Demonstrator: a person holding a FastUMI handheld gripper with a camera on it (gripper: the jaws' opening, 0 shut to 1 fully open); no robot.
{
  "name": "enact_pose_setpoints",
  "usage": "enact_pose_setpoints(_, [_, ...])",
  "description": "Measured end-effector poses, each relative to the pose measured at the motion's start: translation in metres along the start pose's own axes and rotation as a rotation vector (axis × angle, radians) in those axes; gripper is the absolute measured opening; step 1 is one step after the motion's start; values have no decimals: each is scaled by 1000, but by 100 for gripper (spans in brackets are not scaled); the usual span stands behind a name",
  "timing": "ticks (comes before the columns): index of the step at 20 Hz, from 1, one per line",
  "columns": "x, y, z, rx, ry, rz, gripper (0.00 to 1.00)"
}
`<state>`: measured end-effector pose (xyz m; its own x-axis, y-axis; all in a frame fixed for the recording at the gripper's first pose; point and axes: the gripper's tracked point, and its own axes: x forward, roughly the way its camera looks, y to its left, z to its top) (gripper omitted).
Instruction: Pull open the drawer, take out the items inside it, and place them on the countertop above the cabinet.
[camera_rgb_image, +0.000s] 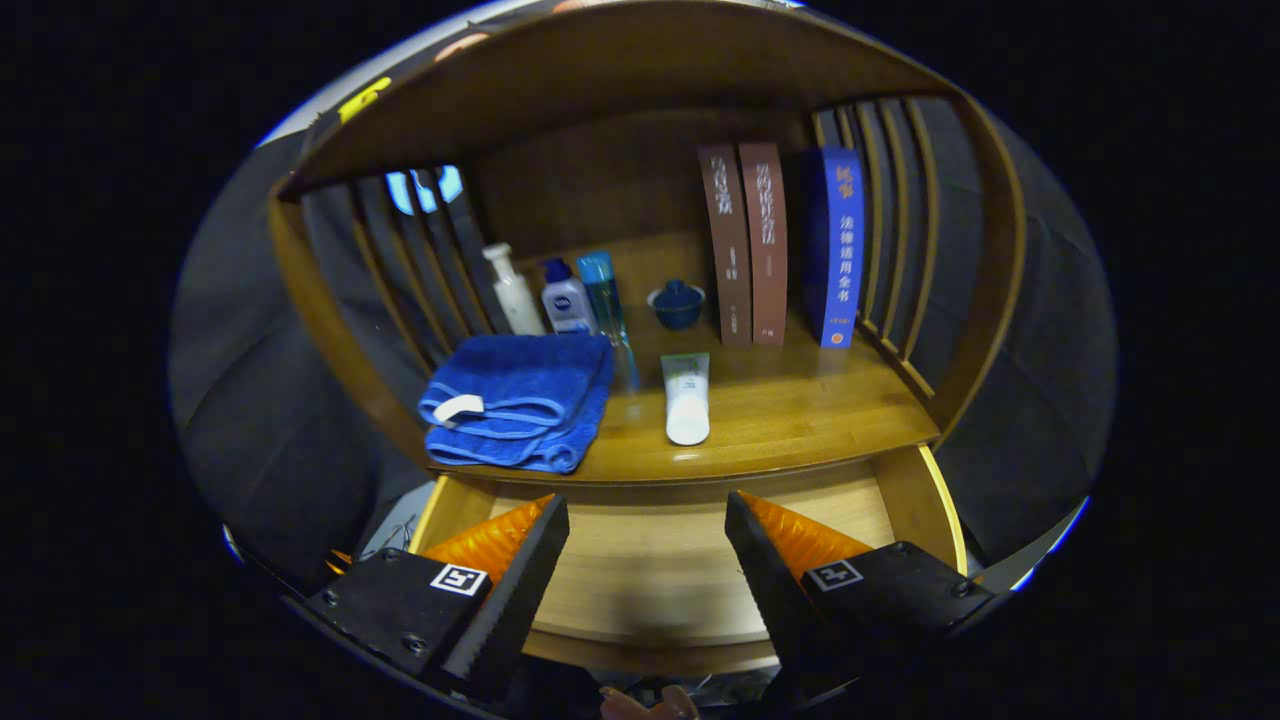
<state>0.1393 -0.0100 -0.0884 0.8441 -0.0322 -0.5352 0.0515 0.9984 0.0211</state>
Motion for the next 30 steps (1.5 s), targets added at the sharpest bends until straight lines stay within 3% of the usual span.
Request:
enact_pose_setpoints(5, [-65,6,-67,-61,-152,-4,100])
enact_pose_setpoints(9, [-77,-9,-122,-23,-188,-43,100])
enact_pose_setpoints(14, [-60,-19,-167,-30,-200,-56,99])
enact_pose_setpoints(22, [-27,-27,-173,-13,-175,-76,100])
enact_pose_setpoints(30, [18,-30,-135,12,-227,-67,100])
